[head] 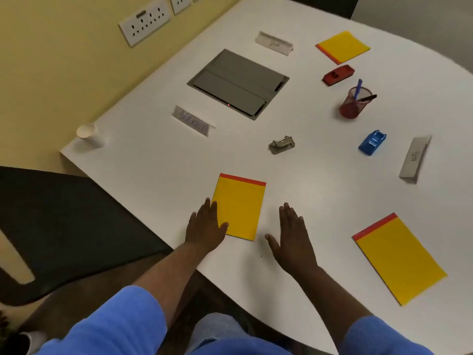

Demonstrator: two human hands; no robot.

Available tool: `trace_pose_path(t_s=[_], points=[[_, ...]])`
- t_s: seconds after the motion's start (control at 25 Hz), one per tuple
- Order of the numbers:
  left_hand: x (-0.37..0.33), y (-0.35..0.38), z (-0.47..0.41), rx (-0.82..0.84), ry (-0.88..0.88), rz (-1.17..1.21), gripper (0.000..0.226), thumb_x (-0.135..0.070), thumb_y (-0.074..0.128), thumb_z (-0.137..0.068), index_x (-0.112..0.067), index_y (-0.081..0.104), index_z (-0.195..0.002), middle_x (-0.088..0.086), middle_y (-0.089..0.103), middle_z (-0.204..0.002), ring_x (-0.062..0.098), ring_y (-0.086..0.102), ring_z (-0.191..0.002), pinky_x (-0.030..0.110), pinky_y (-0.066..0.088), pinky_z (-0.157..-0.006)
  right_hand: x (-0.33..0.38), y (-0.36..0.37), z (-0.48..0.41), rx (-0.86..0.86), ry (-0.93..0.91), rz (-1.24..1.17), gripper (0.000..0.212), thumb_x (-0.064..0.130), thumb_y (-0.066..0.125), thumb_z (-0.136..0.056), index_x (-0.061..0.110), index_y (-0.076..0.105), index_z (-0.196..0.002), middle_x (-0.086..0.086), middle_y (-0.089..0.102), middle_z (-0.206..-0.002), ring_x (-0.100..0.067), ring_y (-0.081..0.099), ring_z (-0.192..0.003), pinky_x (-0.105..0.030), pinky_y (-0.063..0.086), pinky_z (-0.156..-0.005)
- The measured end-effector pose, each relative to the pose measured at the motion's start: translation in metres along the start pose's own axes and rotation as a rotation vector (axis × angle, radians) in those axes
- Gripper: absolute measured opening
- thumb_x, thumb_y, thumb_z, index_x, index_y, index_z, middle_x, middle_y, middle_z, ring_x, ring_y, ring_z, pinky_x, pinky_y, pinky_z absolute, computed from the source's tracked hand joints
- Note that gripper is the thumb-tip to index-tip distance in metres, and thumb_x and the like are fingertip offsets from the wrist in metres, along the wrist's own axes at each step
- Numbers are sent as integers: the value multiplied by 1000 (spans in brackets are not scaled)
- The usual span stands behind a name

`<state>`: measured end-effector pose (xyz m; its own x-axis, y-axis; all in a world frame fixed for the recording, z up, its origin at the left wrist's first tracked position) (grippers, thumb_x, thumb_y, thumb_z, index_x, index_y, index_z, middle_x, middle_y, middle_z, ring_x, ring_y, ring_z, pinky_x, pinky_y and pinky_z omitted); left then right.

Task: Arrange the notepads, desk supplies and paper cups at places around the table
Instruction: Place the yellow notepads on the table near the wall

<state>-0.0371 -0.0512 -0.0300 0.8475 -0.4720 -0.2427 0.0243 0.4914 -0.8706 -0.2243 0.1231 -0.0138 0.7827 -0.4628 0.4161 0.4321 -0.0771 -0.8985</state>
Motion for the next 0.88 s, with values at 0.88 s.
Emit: trace_pose_path(t_s=[0.88], points=[[55, 36, -91, 81, -437, 791, 48, -22, 68, -98, 0, 58, -139, 19, 59, -143, 34, 54, -134, 37, 42, -113, 2, 81, -76, 145, 574, -513, 59, 23, 67, -96, 3, 43, -146, -14, 58, -137, -32, 58, -122, -40, 47, -99]])
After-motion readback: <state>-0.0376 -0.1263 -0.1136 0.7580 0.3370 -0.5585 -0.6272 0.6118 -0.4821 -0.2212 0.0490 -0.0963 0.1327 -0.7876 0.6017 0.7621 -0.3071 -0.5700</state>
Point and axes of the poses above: each hand's wrist, its own z-axis away from the middle knuckle, its own y-axis out of the palm, x = y × z, the point moved 7 cm from there along -z, towards the middle knuckle
